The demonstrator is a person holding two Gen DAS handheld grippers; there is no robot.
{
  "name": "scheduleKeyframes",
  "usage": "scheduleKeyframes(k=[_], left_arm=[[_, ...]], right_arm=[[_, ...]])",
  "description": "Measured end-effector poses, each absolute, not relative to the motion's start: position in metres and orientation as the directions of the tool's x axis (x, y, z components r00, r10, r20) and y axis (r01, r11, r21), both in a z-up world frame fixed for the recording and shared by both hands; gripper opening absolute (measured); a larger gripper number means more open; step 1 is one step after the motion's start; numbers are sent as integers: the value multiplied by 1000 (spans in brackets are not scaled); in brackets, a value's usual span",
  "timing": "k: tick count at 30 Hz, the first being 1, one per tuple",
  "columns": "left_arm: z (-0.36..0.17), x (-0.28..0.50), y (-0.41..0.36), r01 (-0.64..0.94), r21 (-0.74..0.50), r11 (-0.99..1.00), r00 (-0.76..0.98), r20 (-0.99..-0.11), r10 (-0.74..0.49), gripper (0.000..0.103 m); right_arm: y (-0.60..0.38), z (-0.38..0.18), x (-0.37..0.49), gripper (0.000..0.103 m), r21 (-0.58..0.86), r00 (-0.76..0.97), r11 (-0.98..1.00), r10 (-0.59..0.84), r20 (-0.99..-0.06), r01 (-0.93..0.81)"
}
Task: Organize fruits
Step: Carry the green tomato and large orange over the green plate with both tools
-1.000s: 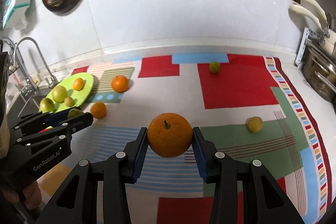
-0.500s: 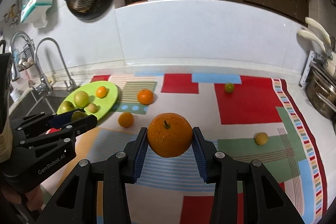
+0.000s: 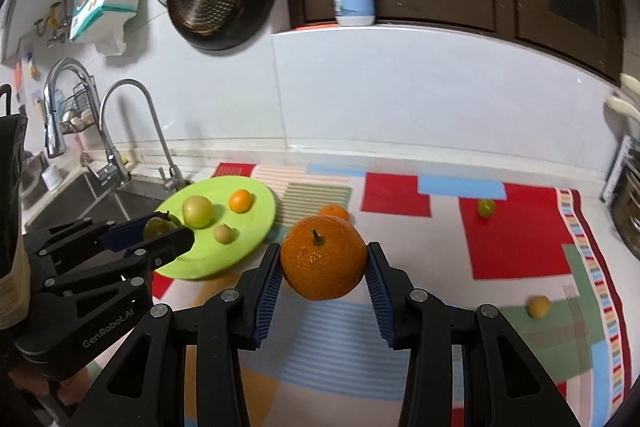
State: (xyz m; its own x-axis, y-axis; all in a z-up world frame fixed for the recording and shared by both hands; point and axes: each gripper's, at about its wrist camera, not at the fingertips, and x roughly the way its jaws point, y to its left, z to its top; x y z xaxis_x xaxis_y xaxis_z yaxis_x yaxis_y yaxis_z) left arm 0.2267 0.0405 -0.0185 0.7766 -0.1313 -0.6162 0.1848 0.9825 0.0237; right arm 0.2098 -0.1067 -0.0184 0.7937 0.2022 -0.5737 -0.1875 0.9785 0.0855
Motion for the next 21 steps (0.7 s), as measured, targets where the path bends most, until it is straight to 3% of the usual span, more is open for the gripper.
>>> scheduleKeyframes(k=[21], left_arm=[[-40, 295, 115, 45, 60, 997, 777, -630, 3, 28]], right_arm=[[-22, -38, 304, 43, 75, 716, 929, 329, -615, -363]])
